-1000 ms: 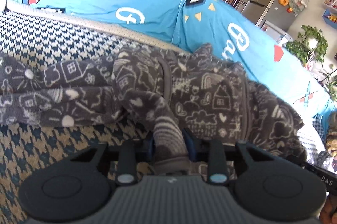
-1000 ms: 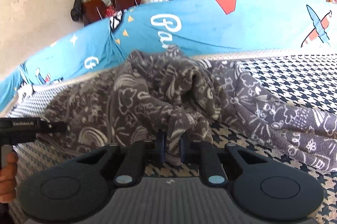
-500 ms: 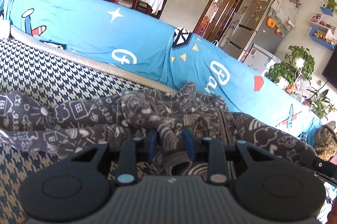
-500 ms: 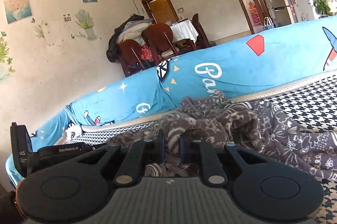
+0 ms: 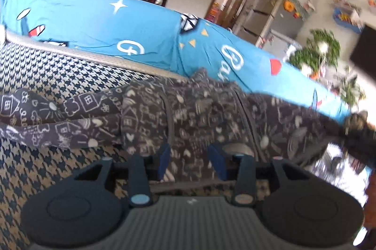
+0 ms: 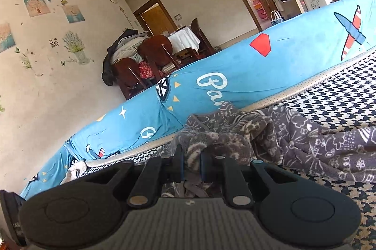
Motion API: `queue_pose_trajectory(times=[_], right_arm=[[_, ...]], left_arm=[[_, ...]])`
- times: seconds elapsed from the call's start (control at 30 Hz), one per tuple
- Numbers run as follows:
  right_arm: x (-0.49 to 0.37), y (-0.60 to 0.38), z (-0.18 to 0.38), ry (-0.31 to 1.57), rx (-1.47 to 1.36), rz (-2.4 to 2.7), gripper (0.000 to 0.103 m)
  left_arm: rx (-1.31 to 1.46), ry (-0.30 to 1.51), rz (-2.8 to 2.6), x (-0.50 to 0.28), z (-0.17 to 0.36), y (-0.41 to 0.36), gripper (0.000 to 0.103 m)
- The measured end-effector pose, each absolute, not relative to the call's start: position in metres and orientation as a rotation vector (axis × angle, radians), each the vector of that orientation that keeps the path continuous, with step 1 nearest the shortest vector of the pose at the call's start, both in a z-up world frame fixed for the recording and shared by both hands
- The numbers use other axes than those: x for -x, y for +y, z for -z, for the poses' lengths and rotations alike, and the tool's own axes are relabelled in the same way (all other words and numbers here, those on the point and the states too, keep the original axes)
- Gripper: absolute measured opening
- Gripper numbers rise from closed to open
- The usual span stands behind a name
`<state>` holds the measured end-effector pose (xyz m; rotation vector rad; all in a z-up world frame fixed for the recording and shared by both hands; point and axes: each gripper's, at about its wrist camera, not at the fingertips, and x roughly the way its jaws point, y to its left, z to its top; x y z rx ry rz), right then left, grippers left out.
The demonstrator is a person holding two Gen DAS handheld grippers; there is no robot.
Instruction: Fold clothes
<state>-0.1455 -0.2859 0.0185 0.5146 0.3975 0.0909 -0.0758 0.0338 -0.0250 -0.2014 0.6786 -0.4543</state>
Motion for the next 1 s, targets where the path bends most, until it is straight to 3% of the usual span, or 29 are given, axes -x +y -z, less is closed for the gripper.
queue_pose_trajectory(times=[0.3, 0.63, 1.0], right_arm=[[0.144, -0.291, -0.018, 0.38, -0.537, -0.078, 0.015], [0.143, -0.294, -0.016, 0.372, -0.551, -0.082, 0.015], [0.129, -0.307, 0.006, 0.488, -0.535, 0.06, 0.016]], left_arm=[[-0.06, 0.713, 0.421, 0.092, 0.06, 0.007, 0.065], [-0.081, 0.705, 0.239, 0.068, 0.086, 0.014, 0.08], [0.016, 0.628, 0.143, 0.04, 0.08, 0.014, 0.081]])
